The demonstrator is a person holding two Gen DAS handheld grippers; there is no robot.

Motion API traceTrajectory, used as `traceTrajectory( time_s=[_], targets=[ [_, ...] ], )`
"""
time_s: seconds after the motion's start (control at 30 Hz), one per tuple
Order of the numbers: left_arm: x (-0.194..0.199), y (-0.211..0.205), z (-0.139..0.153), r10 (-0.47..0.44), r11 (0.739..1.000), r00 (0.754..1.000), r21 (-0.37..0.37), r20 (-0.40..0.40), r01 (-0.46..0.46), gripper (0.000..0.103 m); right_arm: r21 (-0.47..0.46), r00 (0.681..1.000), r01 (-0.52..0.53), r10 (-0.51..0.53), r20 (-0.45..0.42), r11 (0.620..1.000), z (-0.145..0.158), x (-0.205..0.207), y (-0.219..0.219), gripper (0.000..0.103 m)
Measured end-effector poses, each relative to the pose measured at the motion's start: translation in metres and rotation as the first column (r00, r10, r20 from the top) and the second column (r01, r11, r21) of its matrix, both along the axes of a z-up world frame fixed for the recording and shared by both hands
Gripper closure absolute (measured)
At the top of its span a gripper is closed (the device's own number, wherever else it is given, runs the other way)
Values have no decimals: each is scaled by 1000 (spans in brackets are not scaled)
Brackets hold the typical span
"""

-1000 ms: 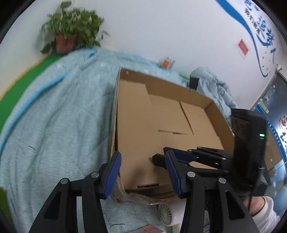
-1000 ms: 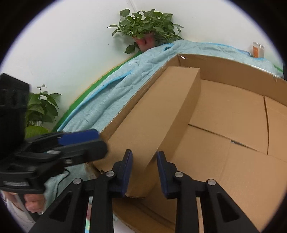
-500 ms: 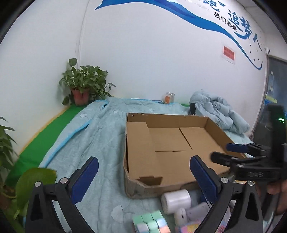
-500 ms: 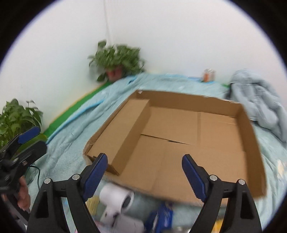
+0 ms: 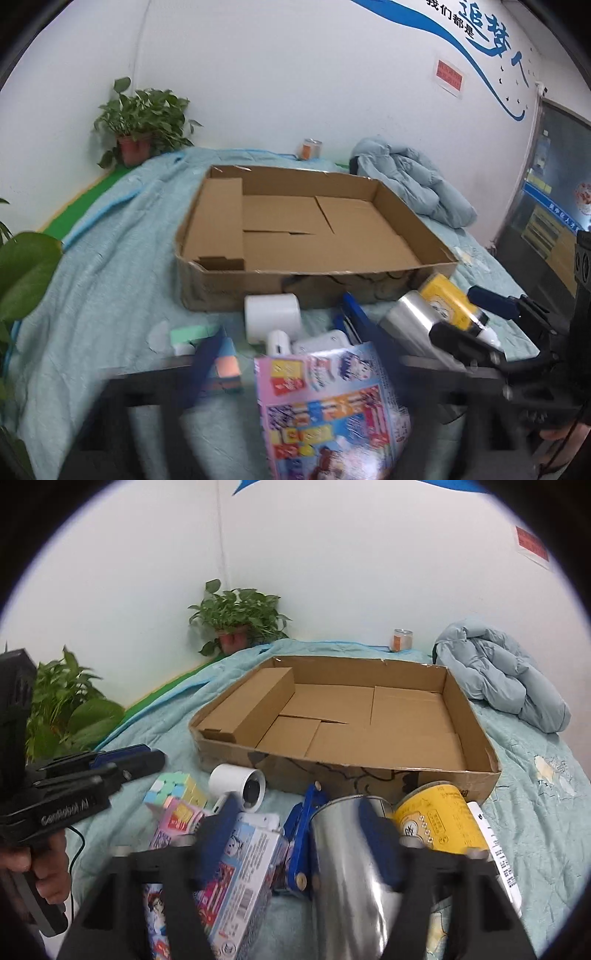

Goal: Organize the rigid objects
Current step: 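Grasp the pink board-game box with both grippers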

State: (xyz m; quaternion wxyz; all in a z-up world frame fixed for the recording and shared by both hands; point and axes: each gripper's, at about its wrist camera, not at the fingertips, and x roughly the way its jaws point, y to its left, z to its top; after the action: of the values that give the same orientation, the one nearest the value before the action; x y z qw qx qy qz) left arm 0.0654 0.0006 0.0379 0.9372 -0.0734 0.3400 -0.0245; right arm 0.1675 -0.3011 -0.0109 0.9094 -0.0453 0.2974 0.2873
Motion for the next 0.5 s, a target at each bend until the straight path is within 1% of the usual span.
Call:
traceTrajectory(
  time_s=[0.03,0.07,0.1,0.13,0.2,0.23,0.3,0.37,0.43,0.5],
  targets=[
    [-3,-1,0,24,1000,1000,-4,15,-24,1,2,1000,0,0,23,1000,1,-5,-3,0],
    [-5,-2,-2,13,1000,1000,-15,9,-12,1,21,999,-2,1,46,1000,2,-9,-7,0],
    [-3,0,-4,1,999,1000,-32,-10,-1,1,21,999,-3,2,48,1000,2,-11,-9,0],
    [-4,1,-6,17,999,1000,-42,-25,-18,1,26,999,-11,10,41,1000,0,-11,-11,0],
    [-4,6,-9,24,998,999,-49,-45,-26,1,100,998,-55,55,7,993,1,-12,-20,0],
    [-3,9,-9,12,998,999,-53,-50,-14,1,114,998,-60,59,10,992,1,-15,-25,0],
    [-8,11,-10,-11,998,998,-64,-54,8,1,102,998,-62,60,26,993,1,-23,-28,0],
    [-15,14,-11,-38,996,997,-80,-62,33,1,96,996,-84,83,19,992,-1,-30,-31,0],
    [-17,26,-10,-69,992,994,-109,-85,60,1,123,991,-130,132,-7,984,-6,-39,-36,0],
    [-21,29,-19,-101,985,987,-152,-123,82,1,133,983,-181,185,-18,974,-14,-55,-38,0]
  ],
)
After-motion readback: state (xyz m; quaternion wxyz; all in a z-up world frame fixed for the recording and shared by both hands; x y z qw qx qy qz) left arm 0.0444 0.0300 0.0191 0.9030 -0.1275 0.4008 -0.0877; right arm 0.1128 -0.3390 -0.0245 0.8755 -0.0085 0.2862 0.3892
